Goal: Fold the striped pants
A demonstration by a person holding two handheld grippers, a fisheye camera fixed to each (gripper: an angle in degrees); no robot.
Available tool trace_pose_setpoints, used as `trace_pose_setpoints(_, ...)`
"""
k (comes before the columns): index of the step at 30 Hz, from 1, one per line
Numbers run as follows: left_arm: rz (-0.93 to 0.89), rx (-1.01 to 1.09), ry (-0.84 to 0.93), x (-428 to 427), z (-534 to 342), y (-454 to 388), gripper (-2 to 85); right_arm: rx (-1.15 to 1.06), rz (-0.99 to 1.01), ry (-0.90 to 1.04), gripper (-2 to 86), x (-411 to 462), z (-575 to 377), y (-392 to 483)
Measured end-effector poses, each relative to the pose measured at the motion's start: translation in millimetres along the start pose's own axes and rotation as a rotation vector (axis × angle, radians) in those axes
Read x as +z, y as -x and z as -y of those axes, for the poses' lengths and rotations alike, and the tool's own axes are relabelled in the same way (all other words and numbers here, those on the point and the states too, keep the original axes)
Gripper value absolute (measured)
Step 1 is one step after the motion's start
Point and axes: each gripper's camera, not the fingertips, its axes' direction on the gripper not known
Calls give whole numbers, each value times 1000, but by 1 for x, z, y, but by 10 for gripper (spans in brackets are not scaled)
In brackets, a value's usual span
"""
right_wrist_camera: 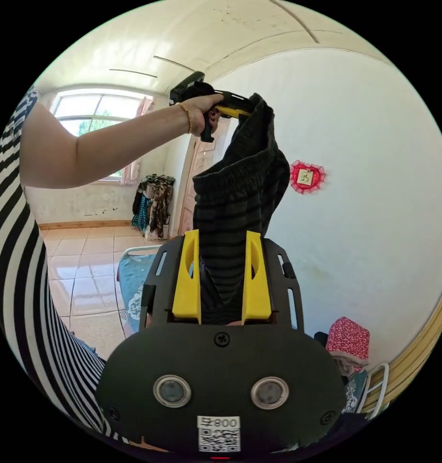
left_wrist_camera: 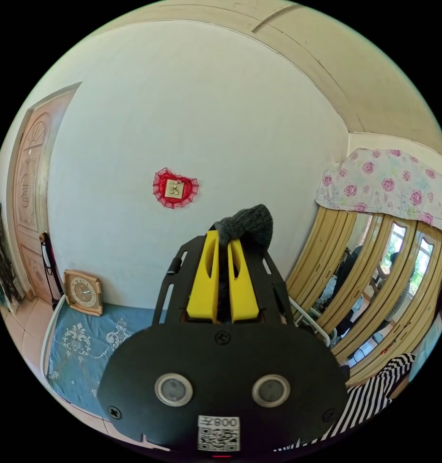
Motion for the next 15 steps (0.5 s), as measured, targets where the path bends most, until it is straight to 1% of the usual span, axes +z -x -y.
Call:
trace_pose_setpoints(5, -8, -14, 3, 1, 12, -24, 10, 48, 91, 74, 155, 16, 0, 21)
trace_pose_setpoints(7, -4, -7, 14, 2, 18, -34, 10, 42, 57, 71, 155, 14, 2, 29)
trace_pose_setpoints(9, 1, -4, 27, 2, 26, -45, 10, 1, -23, 21, 147, 2, 5, 41)
trace_pose_setpoints(12, -1, -21, 28, -1, 37, -54, 10, -50, -79, -7, 137, -10, 8, 54)
trace_pose_setpoints(14, -5, -28, 31, -3, 44, -59, 10, -79, -118, 12, 127, -12, 10, 60)
trace_pose_setpoints(15, -5, -25, 34, -4, 49, -62, 10, -92, -165, 31, 108, -12, 12, 61)
